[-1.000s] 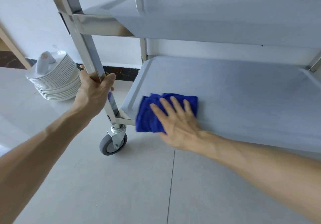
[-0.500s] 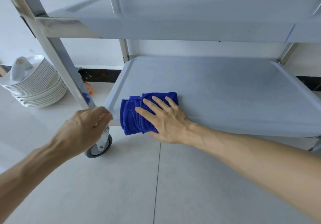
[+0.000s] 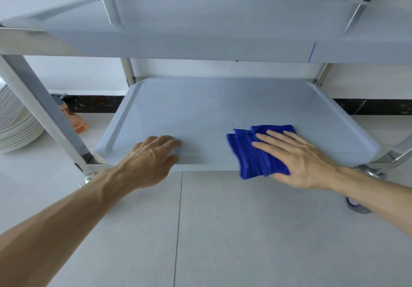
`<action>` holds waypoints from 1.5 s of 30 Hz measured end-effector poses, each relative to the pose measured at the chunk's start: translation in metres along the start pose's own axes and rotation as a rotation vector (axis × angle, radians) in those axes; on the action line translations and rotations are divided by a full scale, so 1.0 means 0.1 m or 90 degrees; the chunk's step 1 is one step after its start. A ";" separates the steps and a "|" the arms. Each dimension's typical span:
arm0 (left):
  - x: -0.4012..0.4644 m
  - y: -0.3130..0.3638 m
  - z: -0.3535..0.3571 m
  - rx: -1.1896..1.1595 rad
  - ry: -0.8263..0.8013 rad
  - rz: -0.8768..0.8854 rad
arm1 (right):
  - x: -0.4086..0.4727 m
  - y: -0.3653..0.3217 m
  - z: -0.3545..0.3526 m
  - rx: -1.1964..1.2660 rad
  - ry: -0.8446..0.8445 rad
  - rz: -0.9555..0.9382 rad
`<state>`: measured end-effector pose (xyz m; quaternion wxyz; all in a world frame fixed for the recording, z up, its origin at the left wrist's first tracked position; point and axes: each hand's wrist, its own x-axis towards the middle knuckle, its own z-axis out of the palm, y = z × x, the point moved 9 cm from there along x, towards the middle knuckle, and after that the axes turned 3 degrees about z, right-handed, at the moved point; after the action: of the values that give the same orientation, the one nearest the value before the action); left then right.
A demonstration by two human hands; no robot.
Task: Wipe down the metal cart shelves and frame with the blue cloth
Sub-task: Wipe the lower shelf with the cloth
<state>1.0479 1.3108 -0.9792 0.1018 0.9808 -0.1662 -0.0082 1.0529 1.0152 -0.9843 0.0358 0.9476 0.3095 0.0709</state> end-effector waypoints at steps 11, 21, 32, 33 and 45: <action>0.07 -0.04 -0.06 0.023 -0.032 0.007 | 0.23 -0.38 0.02 0.015 0.011 0.095; 0.20 -0.08 -0.07 0.084 -0.172 -0.018 | 0.50 -0.73 0.10 0.031 0.029 -0.018; 0.69 0.70 -0.13 0.049 -0.038 0.108 | -1.06 1.44 0.10 -0.003 -0.074 0.222; 0.74 0.84 -0.09 0.020 -0.014 0.125 | -1.14 1.56 0.11 -0.019 -0.092 0.253; 0.61 1.09 0.27 0.022 0.105 0.163 | -0.28 0.38 0.10 0.000 0.000 0.194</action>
<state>1.0695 1.1850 -0.9825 0.0982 0.9505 -0.2812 0.0884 1.0540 0.9680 -0.9929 0.0251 0.9835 0.1624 0.0752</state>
